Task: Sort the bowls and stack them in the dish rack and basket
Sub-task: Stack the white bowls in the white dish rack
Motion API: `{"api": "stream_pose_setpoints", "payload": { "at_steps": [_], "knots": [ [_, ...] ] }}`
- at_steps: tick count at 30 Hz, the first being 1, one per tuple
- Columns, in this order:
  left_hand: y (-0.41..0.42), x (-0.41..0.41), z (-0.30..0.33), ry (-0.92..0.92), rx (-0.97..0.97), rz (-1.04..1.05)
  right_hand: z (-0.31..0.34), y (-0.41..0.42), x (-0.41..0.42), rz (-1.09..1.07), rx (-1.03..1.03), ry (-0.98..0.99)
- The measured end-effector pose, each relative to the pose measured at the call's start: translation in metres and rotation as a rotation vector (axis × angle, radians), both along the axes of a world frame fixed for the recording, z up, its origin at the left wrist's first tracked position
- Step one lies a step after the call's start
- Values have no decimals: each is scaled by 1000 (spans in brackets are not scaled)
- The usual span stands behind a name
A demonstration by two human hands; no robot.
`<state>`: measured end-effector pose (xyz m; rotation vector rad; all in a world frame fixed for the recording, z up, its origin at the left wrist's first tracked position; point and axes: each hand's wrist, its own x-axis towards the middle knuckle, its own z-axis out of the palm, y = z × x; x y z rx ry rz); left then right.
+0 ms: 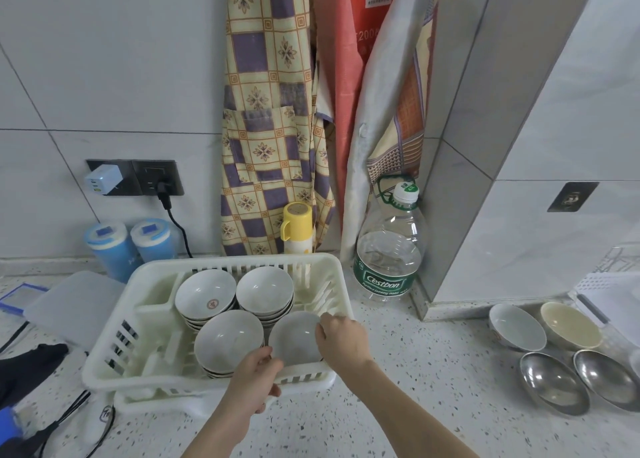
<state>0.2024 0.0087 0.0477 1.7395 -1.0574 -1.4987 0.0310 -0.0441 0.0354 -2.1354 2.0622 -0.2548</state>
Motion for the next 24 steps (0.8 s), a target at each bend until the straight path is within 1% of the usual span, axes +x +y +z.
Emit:
{"api": "stream_pose_setpoints", "payload": {
  "at_steps": [1, 2, 4, 6, 8, 10, 12, 15, 20, 24],
  "knots": [
    [3, -2, -1, -13, -34, 20, 0, 4, -4, 23, -46, -93],
    [5, -5, -2, -19, -76, 41, 0, 9, -9, 46, -89, -229],
    [9, -13, -2, -12, -169, 87, 2, 25, -21, 61, -141, -568],
    [11, -24, -2, 4, -260, 129, 4, 43, -38, -14, -168, -839],
    [14, -41, -1, 37, -323, 141, 3, 60, -59, -146, -149, -1009],
    [19, -65, -1, 69, -358, 127, 1, 75, -83, -231, -121, -1091],
    [22, -95, -2, 93, -377, 97, 1, 86, -110, -284, -103, -1128],
    [26, -152, -7, 121, -335, 26, 1, 97, -160, -359, -121, -1156],
    [21, -270, -27, 96, -187, -71, 2, 118, -266, -517, -270, -1243],
    [4, -361, -46, 31, -127, -136, -17, 138, -358, -748, -388, -1328]
  ]
}}
